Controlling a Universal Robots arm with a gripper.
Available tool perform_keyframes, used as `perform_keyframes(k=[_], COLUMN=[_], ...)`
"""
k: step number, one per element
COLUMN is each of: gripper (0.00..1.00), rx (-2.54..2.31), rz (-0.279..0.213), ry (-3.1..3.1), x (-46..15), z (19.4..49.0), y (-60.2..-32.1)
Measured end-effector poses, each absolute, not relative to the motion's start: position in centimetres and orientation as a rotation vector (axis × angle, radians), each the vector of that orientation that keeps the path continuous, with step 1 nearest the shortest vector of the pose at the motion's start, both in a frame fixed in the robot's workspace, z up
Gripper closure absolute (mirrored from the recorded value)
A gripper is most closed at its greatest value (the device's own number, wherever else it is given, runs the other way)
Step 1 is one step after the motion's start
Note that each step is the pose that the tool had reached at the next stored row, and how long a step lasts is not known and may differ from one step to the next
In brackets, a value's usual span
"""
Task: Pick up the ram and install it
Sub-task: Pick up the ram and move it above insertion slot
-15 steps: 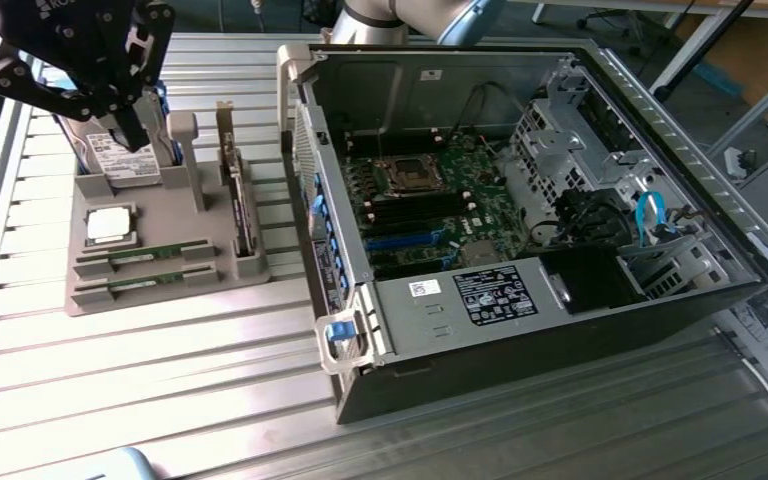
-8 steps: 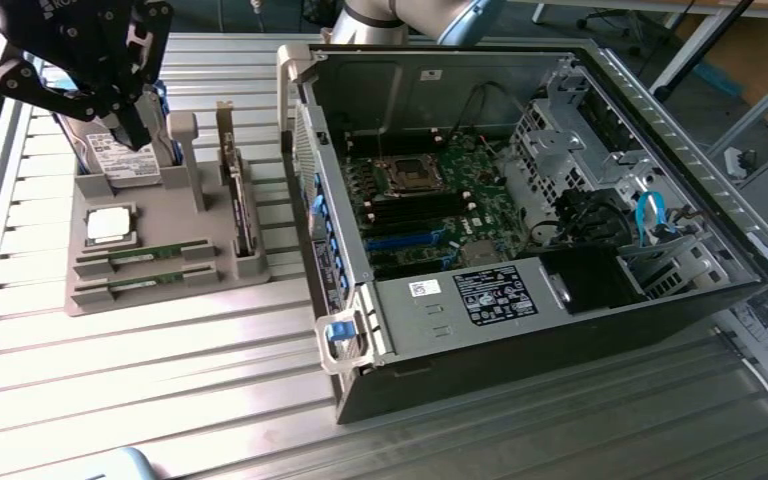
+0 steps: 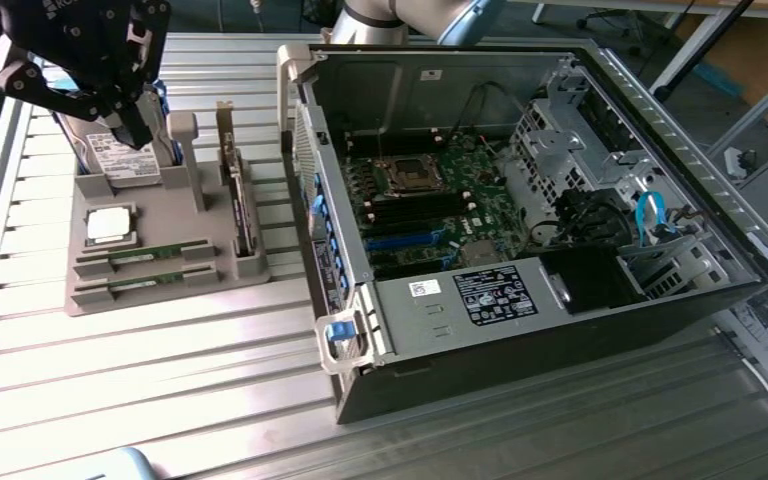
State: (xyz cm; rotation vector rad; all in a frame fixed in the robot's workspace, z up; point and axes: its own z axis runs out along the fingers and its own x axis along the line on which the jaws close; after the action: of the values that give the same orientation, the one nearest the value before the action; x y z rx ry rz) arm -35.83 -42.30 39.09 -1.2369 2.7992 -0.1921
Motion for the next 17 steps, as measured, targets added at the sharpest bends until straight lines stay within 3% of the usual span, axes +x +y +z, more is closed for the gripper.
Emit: perform_keyframes(k=[17], gripper=[0.90], rx=[-1.399], rz=[-0.184], ry=[2.714], x=[-35.83], z=[39.08], y=[-42.31])
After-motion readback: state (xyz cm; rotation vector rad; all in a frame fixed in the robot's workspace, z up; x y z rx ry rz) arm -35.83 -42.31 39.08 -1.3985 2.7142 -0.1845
